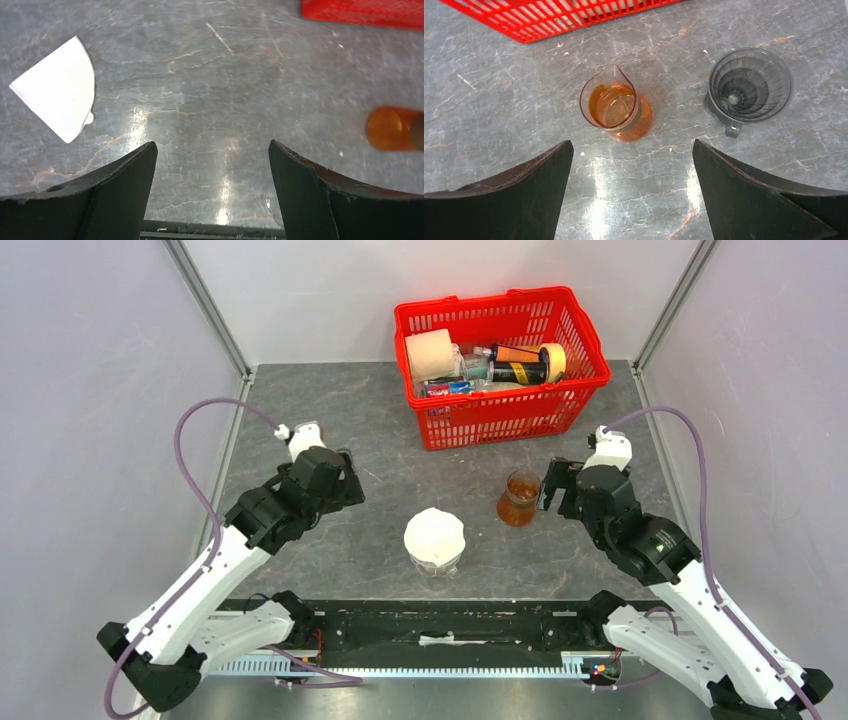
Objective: Place the coffee filter in the dripper
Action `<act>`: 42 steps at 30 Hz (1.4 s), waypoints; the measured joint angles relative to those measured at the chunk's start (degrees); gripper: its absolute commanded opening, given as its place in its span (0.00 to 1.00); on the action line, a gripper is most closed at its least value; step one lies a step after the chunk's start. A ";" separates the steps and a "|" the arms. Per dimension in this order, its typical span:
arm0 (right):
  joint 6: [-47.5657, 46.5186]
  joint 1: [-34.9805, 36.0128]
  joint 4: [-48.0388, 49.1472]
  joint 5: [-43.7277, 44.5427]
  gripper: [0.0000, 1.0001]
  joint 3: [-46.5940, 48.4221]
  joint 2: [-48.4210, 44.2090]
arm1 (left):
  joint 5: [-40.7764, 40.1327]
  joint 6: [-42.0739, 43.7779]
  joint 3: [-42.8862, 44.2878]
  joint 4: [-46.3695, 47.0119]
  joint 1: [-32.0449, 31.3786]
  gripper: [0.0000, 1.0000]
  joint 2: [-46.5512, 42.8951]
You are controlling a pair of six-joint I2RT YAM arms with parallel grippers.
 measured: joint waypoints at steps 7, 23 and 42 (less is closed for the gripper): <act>5.20 -2.12 -2.78 7.85 0.97 -0.52 1.97 | 1.22 -3.69 -9.81 7.45 7.28 0.89 -2.36; 10.03 -39.80 -1.99 -1.86 0.83 -0.57 22.25 | -3.21 -8.81 -18.88 14.12 7.43 0.88 -4.50; 12.28 -47.06 17.46 -11.78 0.01 -6.05 34.95 | -4.15 -8.13 -21.94 17.77 7.43 0.88 -7.41</act>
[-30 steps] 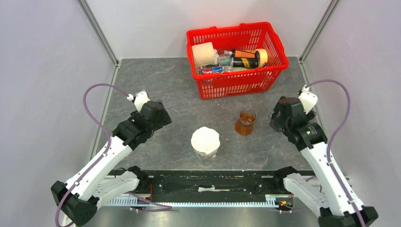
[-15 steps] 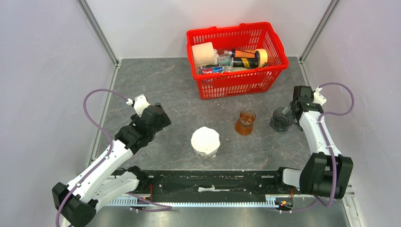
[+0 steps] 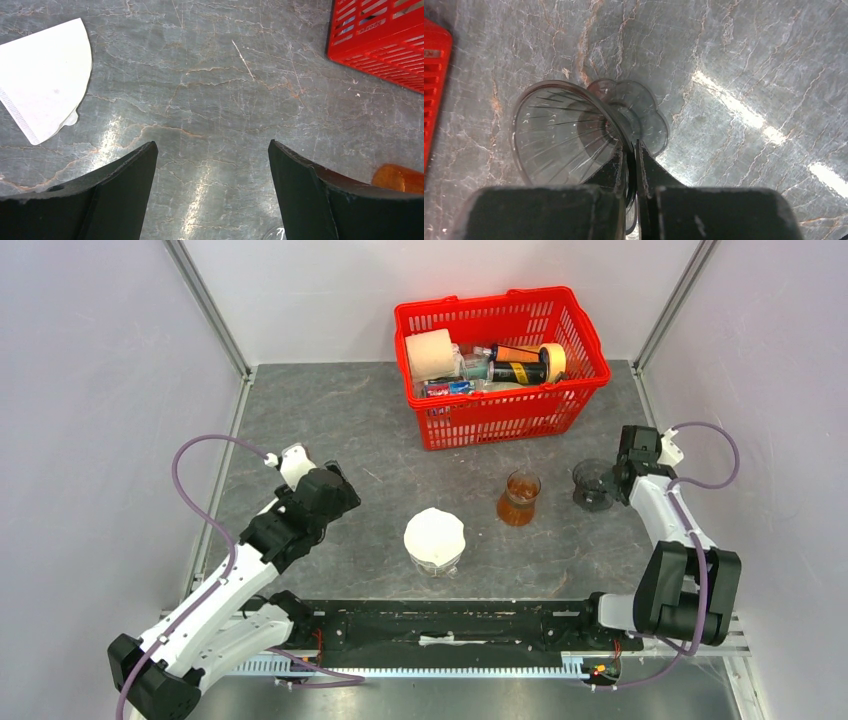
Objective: Place the coffee filter in the dripper
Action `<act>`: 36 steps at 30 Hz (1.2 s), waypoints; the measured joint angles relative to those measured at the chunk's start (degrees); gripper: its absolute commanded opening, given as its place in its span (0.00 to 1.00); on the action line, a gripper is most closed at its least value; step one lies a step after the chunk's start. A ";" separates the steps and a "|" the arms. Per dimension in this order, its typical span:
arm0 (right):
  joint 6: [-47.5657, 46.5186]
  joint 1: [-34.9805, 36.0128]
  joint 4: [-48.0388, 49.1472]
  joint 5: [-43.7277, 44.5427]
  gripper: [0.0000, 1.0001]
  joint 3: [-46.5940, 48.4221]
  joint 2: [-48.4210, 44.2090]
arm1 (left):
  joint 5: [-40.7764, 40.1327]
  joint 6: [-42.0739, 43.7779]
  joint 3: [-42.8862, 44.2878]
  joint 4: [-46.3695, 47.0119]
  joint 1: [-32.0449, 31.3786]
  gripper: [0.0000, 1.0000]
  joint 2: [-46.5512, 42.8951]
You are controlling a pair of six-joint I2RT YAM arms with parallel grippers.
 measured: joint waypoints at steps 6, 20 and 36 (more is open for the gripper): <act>-1.25 -0.09 -3.06 -0.37 0.00 0.02 -4.15 | 0.11 0.11 -0.04 0.39 0.00 0.88 -0.04; -1.42 2.10 -8.04 -32.20 0.00 10.67 -15.32 | 0.63 0.70 -1.03 1.73 0.00 0.89 -1.11; -5.73 14.56 -12.41 -33.35 0.02 11.96 -12.41 | 0.57 1.01 -1.05 2.10 0.00 0.89 -0.09</act>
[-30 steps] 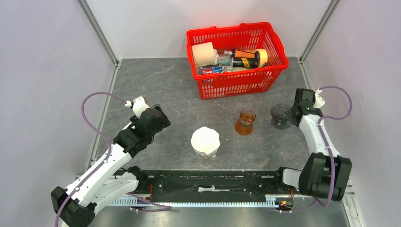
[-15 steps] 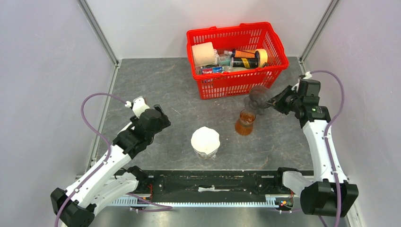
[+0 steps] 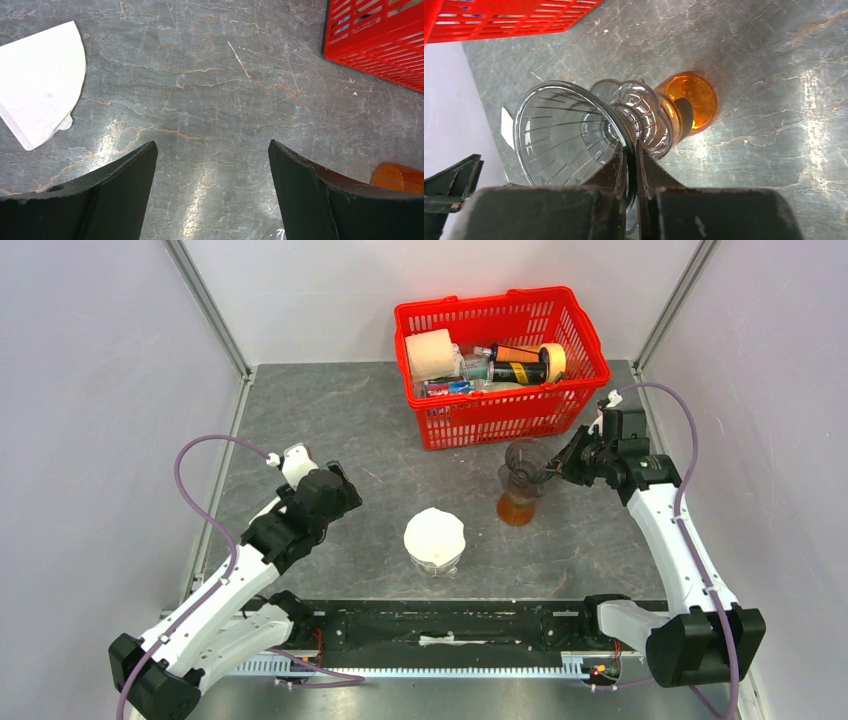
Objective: Place the coffee filter in the dripper
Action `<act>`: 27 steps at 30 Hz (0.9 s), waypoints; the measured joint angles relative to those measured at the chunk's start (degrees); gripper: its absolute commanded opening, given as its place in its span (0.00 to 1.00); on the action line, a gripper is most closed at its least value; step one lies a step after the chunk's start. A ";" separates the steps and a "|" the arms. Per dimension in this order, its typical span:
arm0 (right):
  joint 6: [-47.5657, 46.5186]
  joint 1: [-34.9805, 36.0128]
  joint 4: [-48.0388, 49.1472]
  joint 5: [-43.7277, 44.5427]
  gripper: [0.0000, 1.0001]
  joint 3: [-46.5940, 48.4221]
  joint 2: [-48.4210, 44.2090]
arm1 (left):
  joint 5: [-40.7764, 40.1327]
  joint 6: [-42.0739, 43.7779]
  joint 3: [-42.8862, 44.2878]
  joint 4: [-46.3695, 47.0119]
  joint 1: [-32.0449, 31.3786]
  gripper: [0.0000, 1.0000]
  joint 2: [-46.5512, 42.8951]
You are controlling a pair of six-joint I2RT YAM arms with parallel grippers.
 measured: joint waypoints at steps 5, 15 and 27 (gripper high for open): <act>-0.94 0.04 -0.66 1.99 0.04 0.00 1.95 | 0.02 0.02 0.00 0.00 0.00 0.89 0.00; -1.49 0.17 -0.66 2.23 0.30 0.22 2.32 | 0.00 0.04 0.00 0.00 0.00 0.89 0.00; -1.25 0.33 -1.40 1.88 0.86 1.95 2.29 | -0.04 0.04 0.00 -0.02 0.00 0.90 -0.02</act>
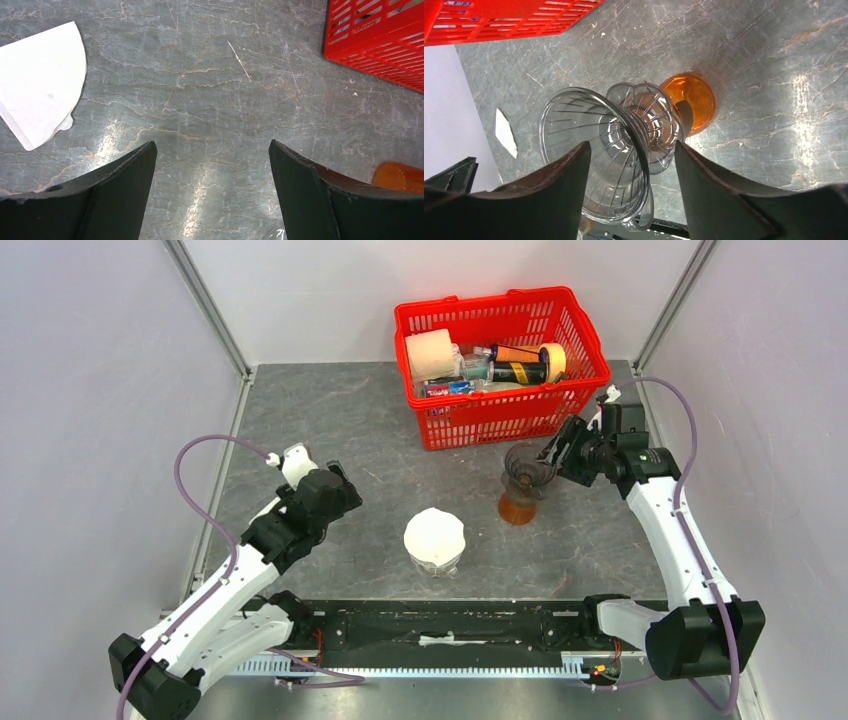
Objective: Place the coffee filter in the dripper
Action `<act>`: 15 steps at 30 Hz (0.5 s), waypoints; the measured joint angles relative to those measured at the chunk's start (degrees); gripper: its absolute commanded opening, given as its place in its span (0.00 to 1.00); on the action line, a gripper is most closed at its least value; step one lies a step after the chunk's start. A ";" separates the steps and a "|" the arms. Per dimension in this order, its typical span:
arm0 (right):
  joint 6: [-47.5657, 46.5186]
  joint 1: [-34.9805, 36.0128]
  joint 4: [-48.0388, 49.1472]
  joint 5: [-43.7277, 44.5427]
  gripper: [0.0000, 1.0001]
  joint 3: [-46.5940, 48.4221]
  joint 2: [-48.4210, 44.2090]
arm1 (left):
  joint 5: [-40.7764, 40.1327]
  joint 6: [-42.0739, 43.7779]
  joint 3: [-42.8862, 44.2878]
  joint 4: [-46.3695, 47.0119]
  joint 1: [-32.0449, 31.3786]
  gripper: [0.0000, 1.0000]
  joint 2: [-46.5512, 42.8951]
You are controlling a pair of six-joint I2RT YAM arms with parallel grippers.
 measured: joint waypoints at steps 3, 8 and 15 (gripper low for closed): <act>0.02 0.00 -0.17 0.09 0.97 1.20 -0.07 | -0.24 0.00 0.00 0.00 0.00 0.92 -0.11; -0.94 0.11 -0.20 3.52 0.97 2.86 -1.42 | -1.75 -0.04 0.02 -0.70 0.00 0.95 0.22; -1.88 0.07 -0.13 12.37 0.97 3.72 -3.10 | -1.22 -0.15 0.85 -2.27 4.87 1.00 3.30</act>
